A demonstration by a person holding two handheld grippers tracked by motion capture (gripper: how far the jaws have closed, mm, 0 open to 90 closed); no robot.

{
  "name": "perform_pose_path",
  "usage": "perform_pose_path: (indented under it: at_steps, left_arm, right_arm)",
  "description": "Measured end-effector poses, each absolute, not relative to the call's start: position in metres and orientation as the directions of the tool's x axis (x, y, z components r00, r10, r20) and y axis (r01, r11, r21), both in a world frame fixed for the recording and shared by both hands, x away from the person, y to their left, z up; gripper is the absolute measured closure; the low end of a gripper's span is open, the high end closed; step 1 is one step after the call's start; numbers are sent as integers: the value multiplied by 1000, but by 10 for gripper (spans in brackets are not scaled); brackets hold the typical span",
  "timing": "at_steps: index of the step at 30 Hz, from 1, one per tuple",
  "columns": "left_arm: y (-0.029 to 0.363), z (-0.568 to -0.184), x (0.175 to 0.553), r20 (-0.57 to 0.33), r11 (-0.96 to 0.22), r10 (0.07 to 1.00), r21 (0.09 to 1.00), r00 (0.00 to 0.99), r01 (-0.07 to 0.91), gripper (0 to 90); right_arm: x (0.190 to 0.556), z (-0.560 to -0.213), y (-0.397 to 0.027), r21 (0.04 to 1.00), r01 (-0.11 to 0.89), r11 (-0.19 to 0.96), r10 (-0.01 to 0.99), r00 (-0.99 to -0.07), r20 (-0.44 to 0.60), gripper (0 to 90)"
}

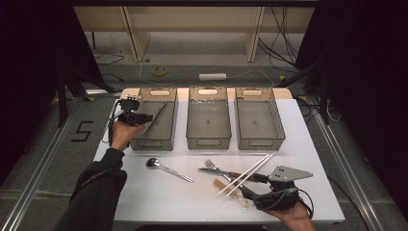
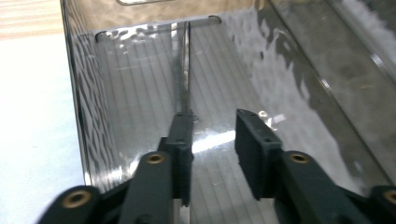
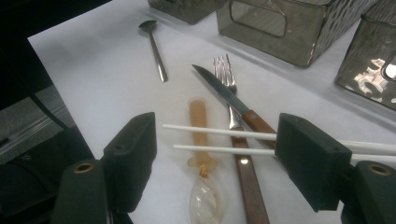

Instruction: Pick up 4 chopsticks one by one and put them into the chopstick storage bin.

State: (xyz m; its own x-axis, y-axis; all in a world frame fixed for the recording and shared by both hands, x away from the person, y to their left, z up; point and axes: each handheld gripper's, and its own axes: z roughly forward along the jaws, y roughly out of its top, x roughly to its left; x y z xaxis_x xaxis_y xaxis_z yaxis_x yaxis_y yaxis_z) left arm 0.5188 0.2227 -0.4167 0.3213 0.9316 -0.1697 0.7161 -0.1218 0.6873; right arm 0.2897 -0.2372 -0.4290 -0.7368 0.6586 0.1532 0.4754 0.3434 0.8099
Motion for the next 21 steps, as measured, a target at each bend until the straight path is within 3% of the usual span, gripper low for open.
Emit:
perform_pose_path:
  at_steps: [5,9,21]
  left_arm:
    - [219,-410,502,-181,-127,914,724,364,678,429]
    - [215,-406,482,-194,-133,891,752,410,645,343]
    - [198,-403,418,-179,-180,830,810,529,558,240]
  right_arm:
    - [292,-425,-243,812,459,361,644,-753,139,303]
    - [294,-424,-246,792,421,442,616,-784,73,304]
    - [315,-422,-254,687,328,648,535,-838,-104,325]
